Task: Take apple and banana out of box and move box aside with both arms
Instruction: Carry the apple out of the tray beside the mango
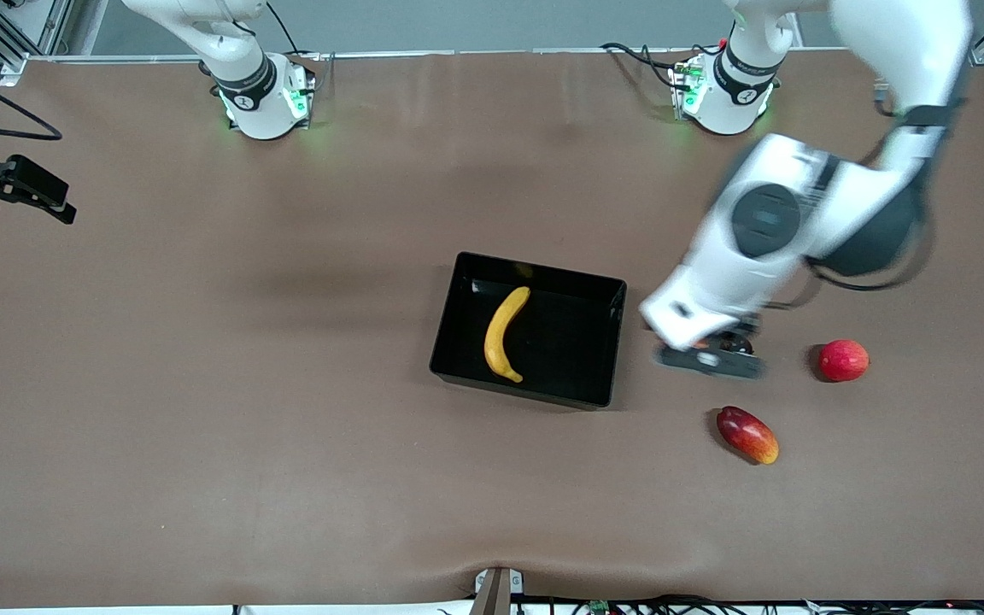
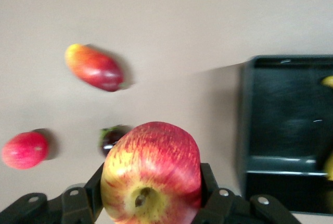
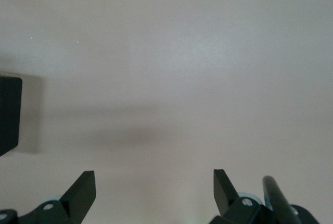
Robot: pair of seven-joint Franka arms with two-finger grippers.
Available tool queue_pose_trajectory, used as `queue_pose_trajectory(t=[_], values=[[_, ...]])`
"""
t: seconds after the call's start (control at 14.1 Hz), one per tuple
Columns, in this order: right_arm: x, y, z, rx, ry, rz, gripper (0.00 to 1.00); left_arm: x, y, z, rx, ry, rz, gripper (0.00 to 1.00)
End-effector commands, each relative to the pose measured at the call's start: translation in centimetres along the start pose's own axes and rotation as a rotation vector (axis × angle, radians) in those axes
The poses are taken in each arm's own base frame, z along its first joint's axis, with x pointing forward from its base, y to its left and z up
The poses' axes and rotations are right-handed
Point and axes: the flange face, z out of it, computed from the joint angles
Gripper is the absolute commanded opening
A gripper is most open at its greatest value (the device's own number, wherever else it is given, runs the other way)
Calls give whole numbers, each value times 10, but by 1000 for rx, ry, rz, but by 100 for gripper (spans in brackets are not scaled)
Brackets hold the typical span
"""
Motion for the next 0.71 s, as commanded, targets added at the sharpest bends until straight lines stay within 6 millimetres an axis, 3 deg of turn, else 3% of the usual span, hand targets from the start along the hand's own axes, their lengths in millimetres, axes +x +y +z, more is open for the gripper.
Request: queue_pose_trajectory(t=[0.0, 0.42, 0.64], values=[[2, 2, -3, 17, -1, 3, 100, -7, -47, 21, 3, -49, 19, 0], [2, 2, -2, 17, -4, 4, 100, 3, -163, 77, 83, -44, 22, 0], [2, 2, -2, 17, -4, 4, 100, 6, -205, 97, 90, -3, 80, 0]])
